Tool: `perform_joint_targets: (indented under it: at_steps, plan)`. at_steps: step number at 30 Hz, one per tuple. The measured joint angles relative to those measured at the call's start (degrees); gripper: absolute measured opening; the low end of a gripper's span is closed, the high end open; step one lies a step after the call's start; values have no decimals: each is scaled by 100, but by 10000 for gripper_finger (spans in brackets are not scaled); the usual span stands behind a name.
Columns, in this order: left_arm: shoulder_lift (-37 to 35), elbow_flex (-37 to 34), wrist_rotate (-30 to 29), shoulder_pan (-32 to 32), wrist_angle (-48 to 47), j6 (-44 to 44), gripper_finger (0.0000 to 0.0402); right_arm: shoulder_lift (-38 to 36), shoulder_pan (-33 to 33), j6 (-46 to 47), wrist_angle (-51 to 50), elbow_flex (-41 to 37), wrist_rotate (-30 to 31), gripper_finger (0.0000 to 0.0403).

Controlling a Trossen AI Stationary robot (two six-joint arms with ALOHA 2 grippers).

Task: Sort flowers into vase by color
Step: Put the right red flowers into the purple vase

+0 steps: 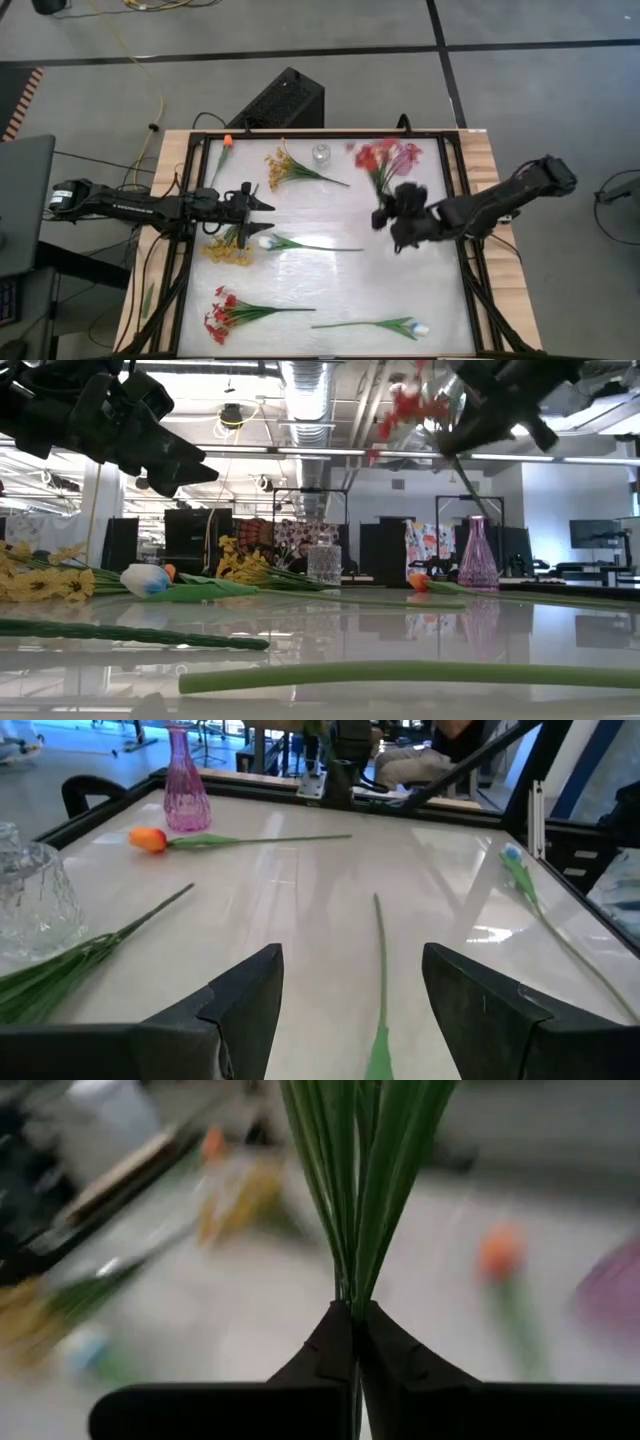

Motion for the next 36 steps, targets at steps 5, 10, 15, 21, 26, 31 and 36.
perform_joint_targets:
  at_steps: [5, 10, 15, 21, 26, 31, 36]
  plan:
    - [0, 0, -53, 0, 2, -124, 229, -640, -853, -1293, -24, 4, 769, 28]
    - [-1, 1, -193, 0, 2, -196, 229, -1116, -2028, -2395, -8, 4, 177, 28]
    - [0, 0, -234, 0, -11, -155, 229, -1714, -3299, -3841, 938, -227, -1251, 28]
    - [-2, 2, -234, 0, -37, -141, 229, -2836, -5328, -4798, 2967, -1267, -4315, 28]
    - [0, 2, -234, 0, -124, -143, 229, -3206, -6415, -4944, 4768, -2160, -5870, 27]
    - [0, 2, -232, 0, -221, -221, 229, -3186, -6689, -5236, 5148, -2507, -5954, 27]
    - [-2, 2, -232, 0, -388, -235, 229, -3155, -6762, -5412, 5082, -2533, -5954, 27]
